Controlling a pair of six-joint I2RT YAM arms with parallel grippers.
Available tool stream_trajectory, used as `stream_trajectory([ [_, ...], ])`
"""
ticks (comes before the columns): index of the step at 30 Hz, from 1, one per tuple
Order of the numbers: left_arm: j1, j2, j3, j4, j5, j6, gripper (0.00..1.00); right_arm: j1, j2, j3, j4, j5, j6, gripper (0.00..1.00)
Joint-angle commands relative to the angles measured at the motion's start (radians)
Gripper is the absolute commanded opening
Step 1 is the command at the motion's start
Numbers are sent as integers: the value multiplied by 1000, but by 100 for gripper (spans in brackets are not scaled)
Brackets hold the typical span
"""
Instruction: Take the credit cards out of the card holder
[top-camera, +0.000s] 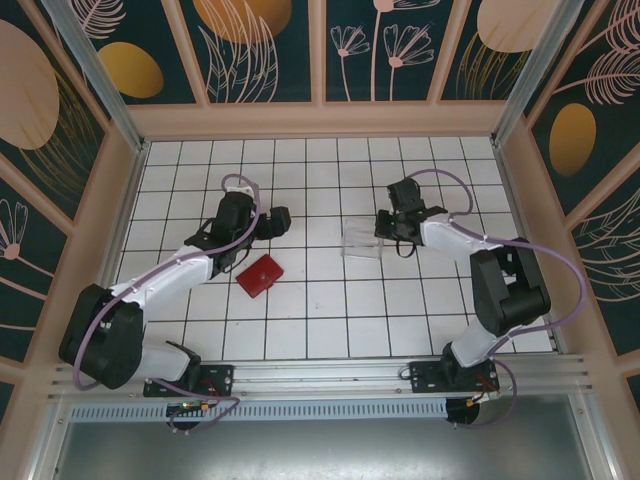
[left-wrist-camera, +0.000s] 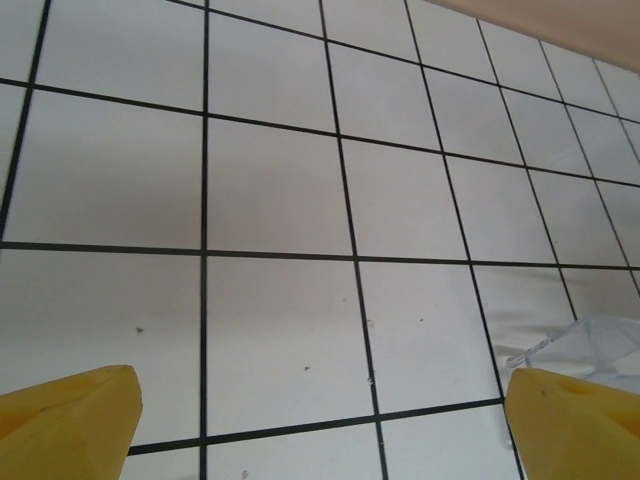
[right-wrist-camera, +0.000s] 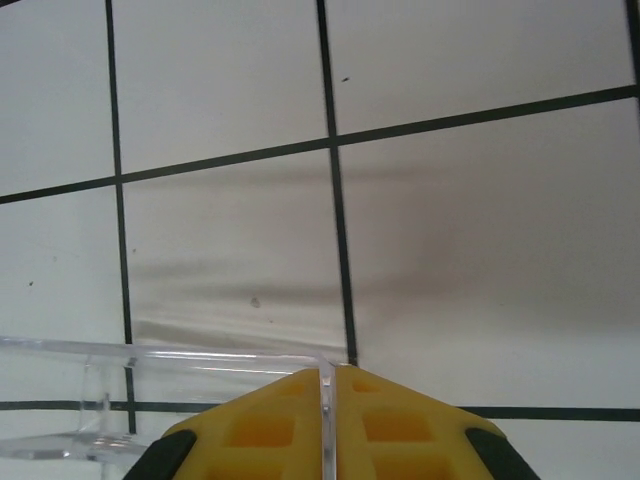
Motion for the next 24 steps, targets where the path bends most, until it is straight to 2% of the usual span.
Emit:
stream_trajectory([
  [1, -4, -24, 25, -99, -66, 38, 93, 41, 43, 71, -13, 27, 34, 10],
  [7, -3, -7, 26, -208, -73, 75, 92, 122, 156, 212, -47, 59, 28, 10],
  [15, -4, 104, 30, -331, 20, 120, 90, 173, 252, 354, -116, 110, -10, 11],
  [24, -3, 203, 36, -388, 89, 115, 80, 175, 211, 367, -147, 103, -8, 31],
])
